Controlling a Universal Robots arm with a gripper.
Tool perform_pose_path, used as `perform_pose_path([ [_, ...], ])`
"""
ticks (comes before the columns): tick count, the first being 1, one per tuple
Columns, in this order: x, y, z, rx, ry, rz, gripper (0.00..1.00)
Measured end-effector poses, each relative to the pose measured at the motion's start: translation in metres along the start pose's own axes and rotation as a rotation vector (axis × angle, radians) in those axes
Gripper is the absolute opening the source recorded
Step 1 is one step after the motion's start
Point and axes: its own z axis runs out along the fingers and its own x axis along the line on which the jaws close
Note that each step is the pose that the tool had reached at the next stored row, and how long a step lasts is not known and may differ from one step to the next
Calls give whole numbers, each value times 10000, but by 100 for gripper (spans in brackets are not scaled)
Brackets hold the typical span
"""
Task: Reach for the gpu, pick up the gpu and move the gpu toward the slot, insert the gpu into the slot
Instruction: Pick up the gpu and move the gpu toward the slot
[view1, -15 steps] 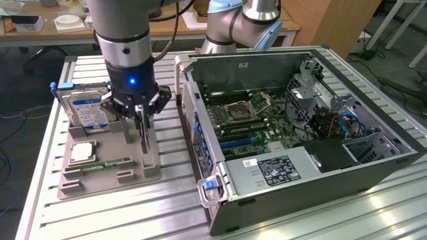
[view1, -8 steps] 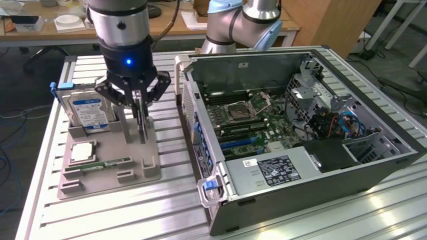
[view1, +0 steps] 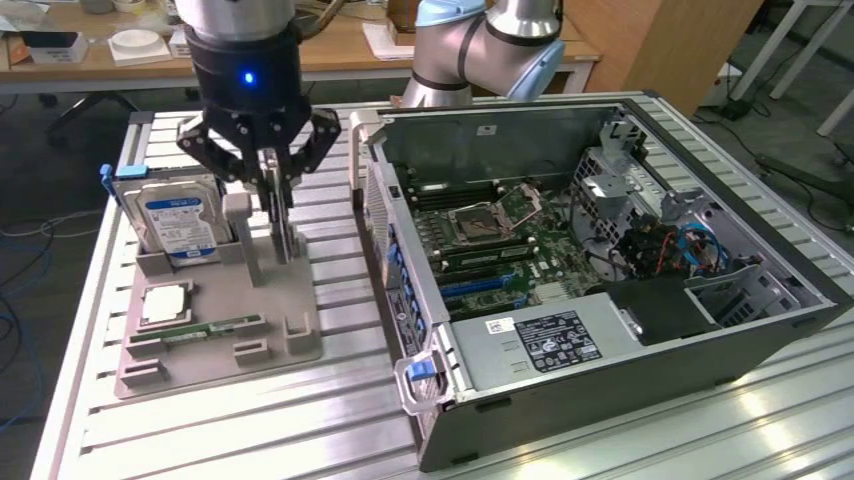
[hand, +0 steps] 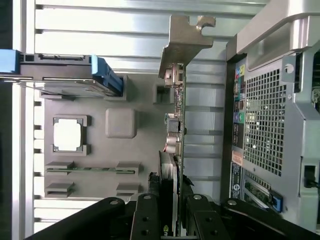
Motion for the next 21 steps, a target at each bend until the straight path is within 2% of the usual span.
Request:
perform_pose_path([
  [21, -11, 37, -952, 0, -1, 0, 26],
])
